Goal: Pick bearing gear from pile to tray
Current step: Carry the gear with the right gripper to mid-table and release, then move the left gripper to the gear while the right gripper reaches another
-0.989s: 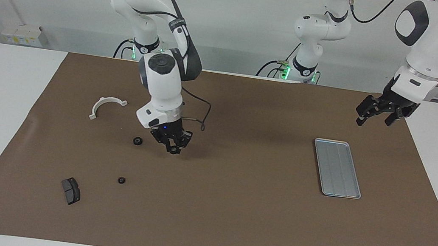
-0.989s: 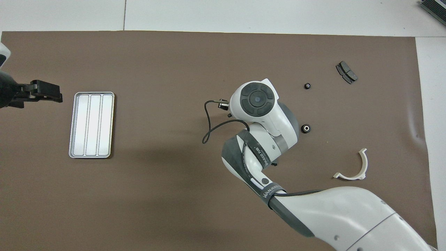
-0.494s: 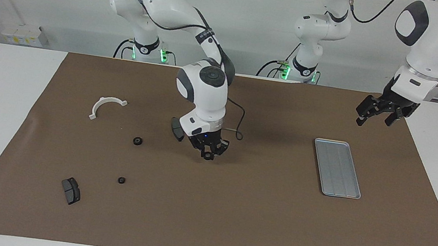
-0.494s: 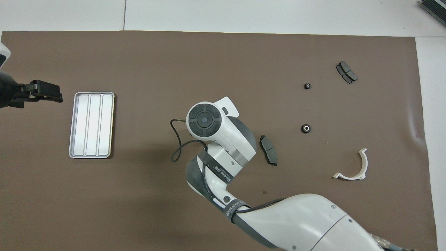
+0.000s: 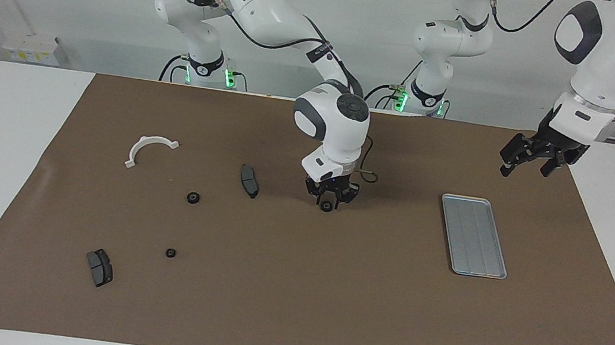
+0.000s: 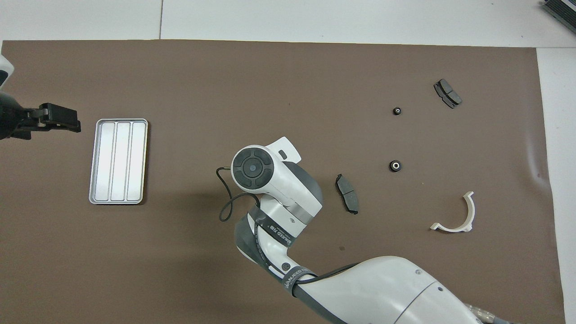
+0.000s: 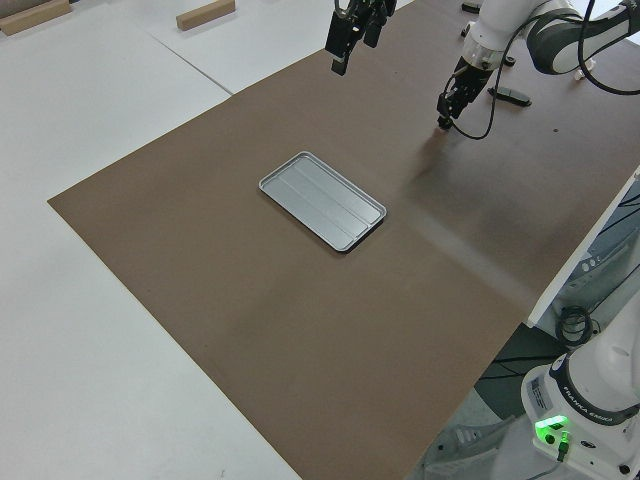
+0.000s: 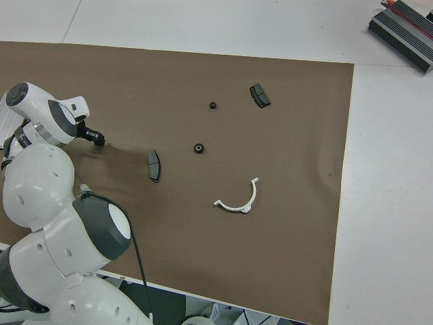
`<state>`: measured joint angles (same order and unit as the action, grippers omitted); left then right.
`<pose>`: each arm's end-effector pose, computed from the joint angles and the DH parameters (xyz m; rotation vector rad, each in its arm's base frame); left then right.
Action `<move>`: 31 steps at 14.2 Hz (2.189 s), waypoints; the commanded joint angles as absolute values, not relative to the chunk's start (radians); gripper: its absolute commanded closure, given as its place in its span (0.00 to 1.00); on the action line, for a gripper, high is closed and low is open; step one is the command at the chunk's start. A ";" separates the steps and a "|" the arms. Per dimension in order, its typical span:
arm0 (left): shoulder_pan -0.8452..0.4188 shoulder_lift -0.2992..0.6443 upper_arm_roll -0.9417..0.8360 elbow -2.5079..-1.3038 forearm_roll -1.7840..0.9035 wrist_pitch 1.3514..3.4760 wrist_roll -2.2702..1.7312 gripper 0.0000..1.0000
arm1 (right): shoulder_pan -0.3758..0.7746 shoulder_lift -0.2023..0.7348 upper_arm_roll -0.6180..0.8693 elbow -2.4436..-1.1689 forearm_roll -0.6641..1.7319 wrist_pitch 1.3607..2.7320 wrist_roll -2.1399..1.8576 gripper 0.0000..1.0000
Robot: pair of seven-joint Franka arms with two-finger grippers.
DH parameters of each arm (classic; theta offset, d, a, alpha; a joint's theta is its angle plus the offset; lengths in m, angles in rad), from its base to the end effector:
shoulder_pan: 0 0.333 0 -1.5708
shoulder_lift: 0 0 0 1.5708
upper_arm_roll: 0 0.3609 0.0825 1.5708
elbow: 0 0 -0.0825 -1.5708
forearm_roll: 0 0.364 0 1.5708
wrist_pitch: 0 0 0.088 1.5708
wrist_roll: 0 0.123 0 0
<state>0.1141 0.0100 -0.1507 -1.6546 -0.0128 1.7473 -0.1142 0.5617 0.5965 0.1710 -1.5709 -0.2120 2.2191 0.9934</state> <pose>0.5537 -0.0212 0.6259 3.1162 0.1238 0.1272 0.5502 0.4540 0.3355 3.1235 -0.2657 0.1571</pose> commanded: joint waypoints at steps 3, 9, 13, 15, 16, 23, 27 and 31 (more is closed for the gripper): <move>0.120 -0.006 -0.153 -1.661 0.005 1.730 -0.117 0.00 | 0.494 0.511 0.178 -1.632 -0.236 2.232 0.964 0.00; 0.120 -0.008 -0.153 -1.661 0.005 1.727 -0.117 0.00 | 0.339 0.246 0.181 -1.977 -0.219 2.330 0.738 0.00; 0.113 -0.008 -0.155 -1.663 0.005 1.727 -0.120 0.00 | 0.223 0.183 0.183 -2.065 -0.131 2.345 0.490 0.00; 0.112 -0.017 -0.155 -1.672 0.005 1.718 -0.124 0.00 | 0.172 0.172 0.181 -2.097 -0.109 2.349 0.401 0.00; 0.112 -0.023 -0.156 -1.678 0.003 1.717 -0.126 0.00 | 0.135 0.170 0.183 -2.105 -0.109 2.347 0.353 0.00; -0.004 0.061 -0.163 -1.706 -0.005 1.773 -0.242 0.00 | -0.020 0.192 0.181 -2.166 -0.063 2.413 0.129 0.00; -0.113 0.162 -0.163 -1.707 -0.017 1.883 -0.406 0.00 | -0.023 0.218 0.181 -2.171 -0.063 2.434 0.127 0.00; -0.231 0.260 -0.161 -1.701 -0.017 1.972 -0.550 0.00 | -0.020 0.241 0.181 -2.171 -0.063 2.456 0.135 0.17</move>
